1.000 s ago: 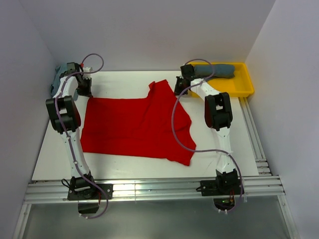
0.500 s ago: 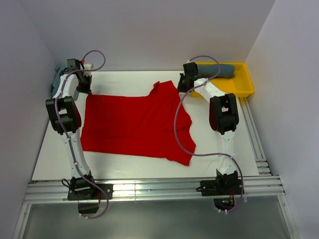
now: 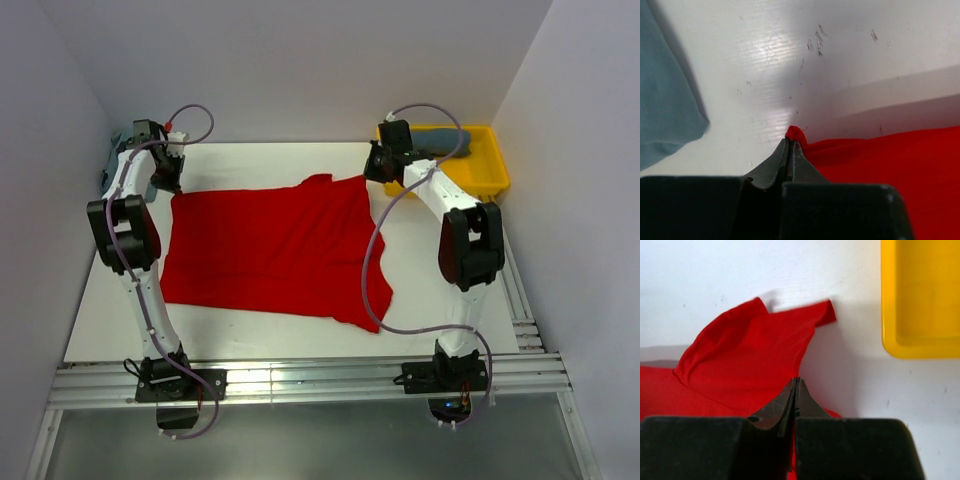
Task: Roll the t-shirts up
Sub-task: Fold the tshirt
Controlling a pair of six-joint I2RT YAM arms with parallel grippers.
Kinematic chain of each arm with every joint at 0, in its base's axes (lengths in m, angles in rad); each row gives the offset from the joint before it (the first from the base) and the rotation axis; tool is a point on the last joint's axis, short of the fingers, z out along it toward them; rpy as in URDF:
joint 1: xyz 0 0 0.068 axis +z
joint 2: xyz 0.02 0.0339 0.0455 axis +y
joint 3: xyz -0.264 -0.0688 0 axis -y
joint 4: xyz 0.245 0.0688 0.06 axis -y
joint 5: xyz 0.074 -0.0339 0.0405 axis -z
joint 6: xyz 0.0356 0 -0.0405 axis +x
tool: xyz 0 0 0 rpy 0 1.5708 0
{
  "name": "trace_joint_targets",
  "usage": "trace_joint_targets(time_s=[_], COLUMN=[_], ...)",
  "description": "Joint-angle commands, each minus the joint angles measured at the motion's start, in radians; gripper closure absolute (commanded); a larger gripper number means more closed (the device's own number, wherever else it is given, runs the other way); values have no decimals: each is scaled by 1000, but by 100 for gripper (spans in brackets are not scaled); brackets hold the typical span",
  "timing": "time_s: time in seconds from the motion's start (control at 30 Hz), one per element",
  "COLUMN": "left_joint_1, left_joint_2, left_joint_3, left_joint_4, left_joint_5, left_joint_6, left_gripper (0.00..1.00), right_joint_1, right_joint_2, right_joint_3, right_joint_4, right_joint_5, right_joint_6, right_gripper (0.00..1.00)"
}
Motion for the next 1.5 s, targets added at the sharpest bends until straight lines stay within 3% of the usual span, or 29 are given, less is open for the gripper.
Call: trace_joint_targets(time_s=[0.0, 0.7, 1.0, 1.4, 1.47], left_joint_1=[0, 18, 44, 47, 49], left_joint_2=[-113, -362, -406, -443, -449], left_joint_3=[-30, -365, -438, -546, -566], left_joint_4=[-31, -60, -76, -53, -40], left_joint_5=[26, 106, 109, 106, 103], left_joint_6=[55, 147, 179, 197, 202], left_gripper=[100, 100, 100, 100, 96], right_joint_1=[21, 148, 147, 194, 205], right_joint_2=[-107, -489, -607, -625, -622], right_joint_3=[-61, -602, -743, -832, -846], right_joint_4=[18, 77, 102, 130, 134], right_joint_5=[41, 173, 169, 164, 164], right_joint_6=[4, 129, 152, 187, 191], right_gripper=[100, 100, 100, 100, 100])
